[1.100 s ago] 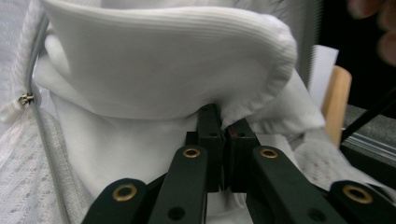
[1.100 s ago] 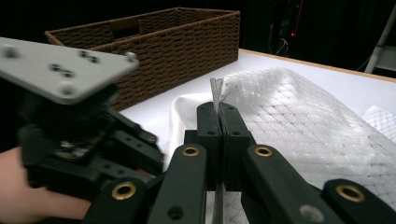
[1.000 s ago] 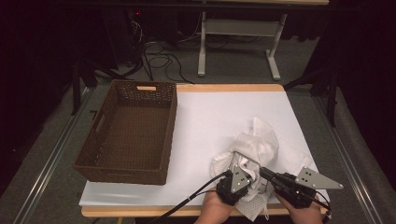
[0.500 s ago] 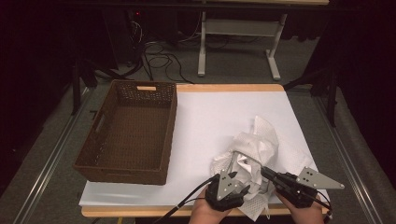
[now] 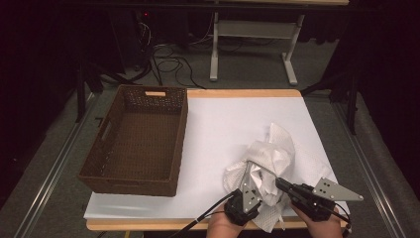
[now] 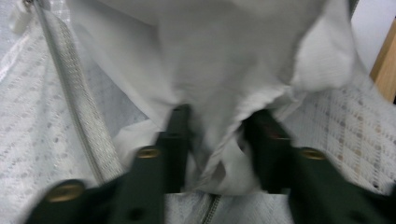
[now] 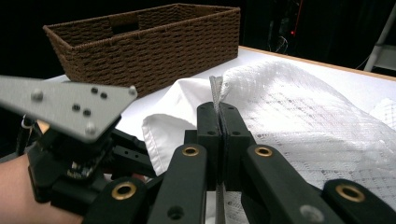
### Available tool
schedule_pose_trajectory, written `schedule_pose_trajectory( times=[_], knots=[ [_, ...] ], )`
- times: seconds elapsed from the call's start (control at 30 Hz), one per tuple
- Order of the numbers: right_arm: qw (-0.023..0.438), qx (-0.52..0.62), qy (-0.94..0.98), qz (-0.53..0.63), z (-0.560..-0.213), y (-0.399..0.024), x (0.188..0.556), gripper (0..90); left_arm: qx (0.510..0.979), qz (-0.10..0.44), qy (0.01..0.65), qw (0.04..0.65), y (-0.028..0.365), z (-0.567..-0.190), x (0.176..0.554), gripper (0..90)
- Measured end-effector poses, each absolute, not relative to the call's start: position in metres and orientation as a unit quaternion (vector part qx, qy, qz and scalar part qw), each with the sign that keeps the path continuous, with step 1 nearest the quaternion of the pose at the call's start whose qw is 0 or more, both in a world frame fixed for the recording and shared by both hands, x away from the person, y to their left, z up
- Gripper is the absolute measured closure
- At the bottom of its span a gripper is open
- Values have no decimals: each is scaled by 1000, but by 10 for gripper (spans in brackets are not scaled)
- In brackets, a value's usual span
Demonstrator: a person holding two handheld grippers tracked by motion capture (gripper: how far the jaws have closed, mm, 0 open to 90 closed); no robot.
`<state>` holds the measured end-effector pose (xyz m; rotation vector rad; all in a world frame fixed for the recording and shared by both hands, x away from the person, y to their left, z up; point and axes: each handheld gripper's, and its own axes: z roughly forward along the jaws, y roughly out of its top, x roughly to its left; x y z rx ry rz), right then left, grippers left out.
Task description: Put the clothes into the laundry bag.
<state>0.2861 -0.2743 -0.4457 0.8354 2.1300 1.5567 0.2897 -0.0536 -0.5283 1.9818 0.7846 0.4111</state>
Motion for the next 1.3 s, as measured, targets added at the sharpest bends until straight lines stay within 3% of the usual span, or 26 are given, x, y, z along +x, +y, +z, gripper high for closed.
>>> schedule_pose_trajectory(
  times=[0.13, 0.43, 0.73, 0.97, 1.03, 1.17, 1.3],
  knots=[
    [186, 299, 755, 554, -445, -276, 286, 900, 798, 182, 324, 474, -52, -517, 289, 835],
    [186, 300, 754, 554, -445, -275, 287, 900, 781, 215, 307, 500, -54, -492, 290, 841],
    [181, 300, 753, 557, -445, -275, 285, 900, 809, 216, 296, 459, -87, -509, 311, 851],
    [182, 299, 747, 566, -442, -279, 284, 900, 805, 200, 312, 463, -97, -516, 320, 835],
    [182, 300, 746, 566, -442, -281, 285, 900, 804, 193, 309, 470, -94, -514, 318, 772],
    [182, 300, 747, 565, -442, -280, 285, 900, 791, 172, 309, 500, -80, -509, 307, 549],
    [185, 296, 751, 561, -442, -277, 284, 900, 773, 147, 320, 528, -61, -505, 294, 382]
  ],
)
